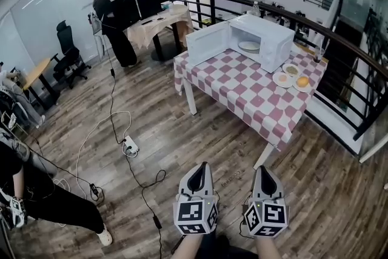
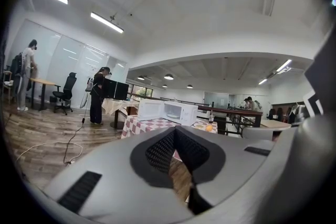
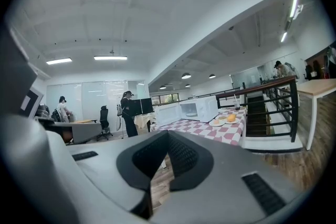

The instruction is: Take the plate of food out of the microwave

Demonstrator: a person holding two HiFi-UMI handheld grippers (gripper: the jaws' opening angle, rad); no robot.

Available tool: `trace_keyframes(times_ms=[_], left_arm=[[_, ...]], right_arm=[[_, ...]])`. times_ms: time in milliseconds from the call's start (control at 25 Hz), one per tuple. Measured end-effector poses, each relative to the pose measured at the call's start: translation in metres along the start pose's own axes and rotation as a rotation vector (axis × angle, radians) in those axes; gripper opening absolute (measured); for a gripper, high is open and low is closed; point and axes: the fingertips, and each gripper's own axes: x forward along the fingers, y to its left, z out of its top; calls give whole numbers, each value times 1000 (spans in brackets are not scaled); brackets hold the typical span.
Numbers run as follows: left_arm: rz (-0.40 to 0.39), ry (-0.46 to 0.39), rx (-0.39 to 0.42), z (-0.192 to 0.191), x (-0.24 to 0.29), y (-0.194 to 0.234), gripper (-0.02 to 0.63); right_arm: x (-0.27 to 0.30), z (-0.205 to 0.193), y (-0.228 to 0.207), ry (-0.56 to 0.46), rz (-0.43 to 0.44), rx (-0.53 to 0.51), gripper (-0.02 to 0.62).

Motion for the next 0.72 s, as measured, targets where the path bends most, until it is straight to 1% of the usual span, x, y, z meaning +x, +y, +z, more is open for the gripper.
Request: trace_keyframes(times_ms=[160, 320, 520, 720], left_arm=[[-4, 15, -22, -5, 21, 10, 12], [-14, 17, -33, -3, 52, 26, 12], [-27, 27, -60, 2, 97, 55, 12], [-43, 40, -60, 14, 145, 86, 12]], right_arm=[[22, 0, -2, 6, -8, 12, -6], [56, 3, 0, 4, -15, 13, -6], [107, 5, 8, 10, -24, 15, -6], [161, 15, 16, 13, -45, 18, -6]])
